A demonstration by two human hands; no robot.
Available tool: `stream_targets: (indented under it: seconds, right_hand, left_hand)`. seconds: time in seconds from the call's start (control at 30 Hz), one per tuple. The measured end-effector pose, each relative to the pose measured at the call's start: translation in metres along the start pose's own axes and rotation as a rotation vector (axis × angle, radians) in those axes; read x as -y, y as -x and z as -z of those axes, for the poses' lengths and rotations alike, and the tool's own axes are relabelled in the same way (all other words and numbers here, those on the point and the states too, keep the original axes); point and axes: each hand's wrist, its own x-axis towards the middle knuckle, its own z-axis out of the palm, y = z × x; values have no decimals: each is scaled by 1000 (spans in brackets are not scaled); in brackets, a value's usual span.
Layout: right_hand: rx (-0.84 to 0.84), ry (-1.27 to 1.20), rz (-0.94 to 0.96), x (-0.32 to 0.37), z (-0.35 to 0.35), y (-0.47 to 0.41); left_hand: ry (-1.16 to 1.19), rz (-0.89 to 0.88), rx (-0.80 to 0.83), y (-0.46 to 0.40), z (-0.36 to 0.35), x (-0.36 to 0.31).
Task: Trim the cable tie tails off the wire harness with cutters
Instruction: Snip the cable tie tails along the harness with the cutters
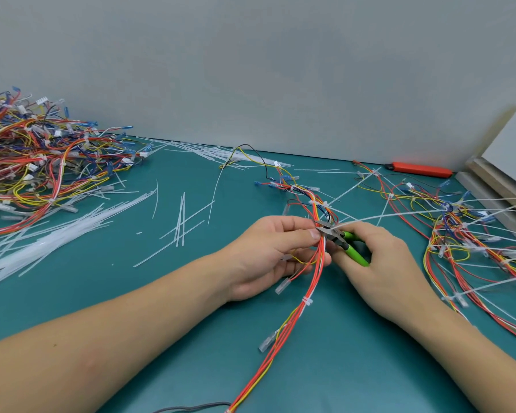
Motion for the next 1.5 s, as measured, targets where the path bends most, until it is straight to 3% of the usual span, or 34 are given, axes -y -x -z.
stream_targets:
  seconds: [1.5]
  right_hand:
    - [-2, 3, -62, -5, -4, 1]
  left_hand:
    - [-9, 0, -35, 1, -3, -1]
